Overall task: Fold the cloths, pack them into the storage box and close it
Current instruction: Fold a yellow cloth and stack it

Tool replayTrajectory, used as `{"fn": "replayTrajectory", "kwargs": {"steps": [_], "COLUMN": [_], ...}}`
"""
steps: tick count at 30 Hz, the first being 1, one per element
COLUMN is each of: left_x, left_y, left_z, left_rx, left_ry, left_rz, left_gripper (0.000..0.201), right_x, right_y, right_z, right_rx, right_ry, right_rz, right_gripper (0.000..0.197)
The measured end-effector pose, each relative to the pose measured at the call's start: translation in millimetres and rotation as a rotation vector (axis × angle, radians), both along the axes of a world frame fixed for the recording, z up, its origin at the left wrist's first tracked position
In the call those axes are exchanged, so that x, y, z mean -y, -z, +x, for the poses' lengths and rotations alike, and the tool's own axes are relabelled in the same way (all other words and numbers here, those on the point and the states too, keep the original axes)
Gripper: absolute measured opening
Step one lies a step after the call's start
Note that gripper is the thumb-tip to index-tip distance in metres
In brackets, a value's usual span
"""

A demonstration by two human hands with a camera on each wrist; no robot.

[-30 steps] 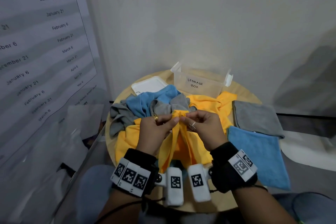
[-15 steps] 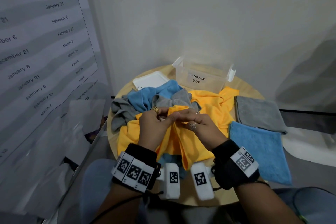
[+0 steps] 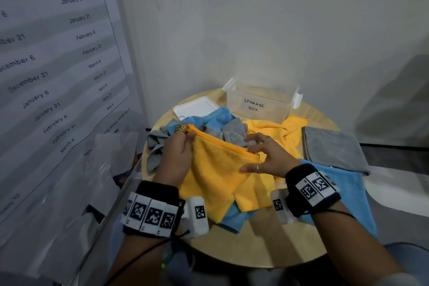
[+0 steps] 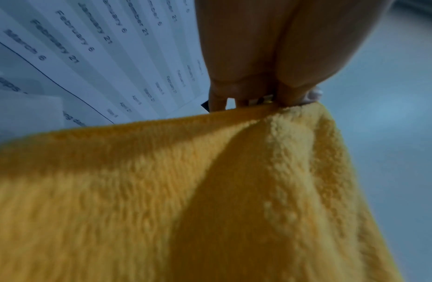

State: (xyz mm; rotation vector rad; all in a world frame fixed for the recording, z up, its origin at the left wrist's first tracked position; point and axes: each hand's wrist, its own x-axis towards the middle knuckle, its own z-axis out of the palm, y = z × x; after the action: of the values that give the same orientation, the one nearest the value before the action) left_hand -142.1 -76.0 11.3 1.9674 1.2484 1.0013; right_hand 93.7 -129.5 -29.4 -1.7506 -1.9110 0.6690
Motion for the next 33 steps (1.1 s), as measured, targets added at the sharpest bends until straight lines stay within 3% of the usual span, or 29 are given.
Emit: {"fn": "replayTrajectory", "kwargs": {"steps": [3,5,8,10,13,15,17,19,22,24,27,30,33], "left_x": [-15.3,-21.0,-24.4,-26.1,-22.8,-16.1,-10.7,-10.2,-13.4,-16.5,-18.0,-17.8,-23.0], "left_y": [2.9,4.8,3.0,1.5,-0.8,-6.3,-11.6,-11.5,-5.9,-2.7,-1.9,7.2,14.3], "left_z": [-13.0,-16.5,-9.9,-2.2,7.9,20.7,39.6,53.2,60.1,59.3,54.5,52.5,59.3], "left_rx": [0.01,0.016,0.083,0.081,-0.059,-0.119,-0.194,-0.218,-0.143,-0.106,-0.016,-0.216,-0.293], "left_ry": [-0.049,-0.11,-0.182,-0.175,-0.095,0.129,0.36,0.442,0.403,0.345,0.303,0.173,0.142], "left_rz": [0.003,-0.003,0.008,0.071,0.24,0.299,0.225,0.156,0.164,0.221,0.25,0.232,0.029], "left_gripper": [0.032,0.033,0.025,0.02,0.036,0.055,0.07,0.057,0.023,0.021,0.015,0.028,0.029], "right_x": [3.6,6.1,7.2,8.1,9.6,8.0,8.1,8.4,10.3,16.9,30.5,40.2,42.9], "right_y": [-14.8,-30.0,-46.4,-51.1,-55.3,-51.8,-46.7,-40.8,-27.3,-14.6,4.6,5.3,1.6], "right_z": [5.0,2.5,-5.1,-10.4,-20.2,-27.5,-34.3,-37.3,-31.4,-22.9,-4.7,15.8,35.4], "right_rx": [-0.159,-0.363,-0.663,-0.722,-0.674,-0.603,-0.542,-0.575,-0.584,-0.494,-0.419,-0.191,0.149], "right_ry": [0.016,0.073,0.104,0.117,0.129,0.089,0.047,0.032,0.085,0.109,0.088,0.085,0.065], "right_rz": [0.118,0.188,0.285,0.323,0.34,0.333,0.335,0.321,0.269,0.192,0.036,-0.035,-0.135], "right_gripper": [0.023,0.021,0.035,0.05,0.056,0.053,0.049,0.046,0.05,0.051,0.011,0.011,0.018]}}
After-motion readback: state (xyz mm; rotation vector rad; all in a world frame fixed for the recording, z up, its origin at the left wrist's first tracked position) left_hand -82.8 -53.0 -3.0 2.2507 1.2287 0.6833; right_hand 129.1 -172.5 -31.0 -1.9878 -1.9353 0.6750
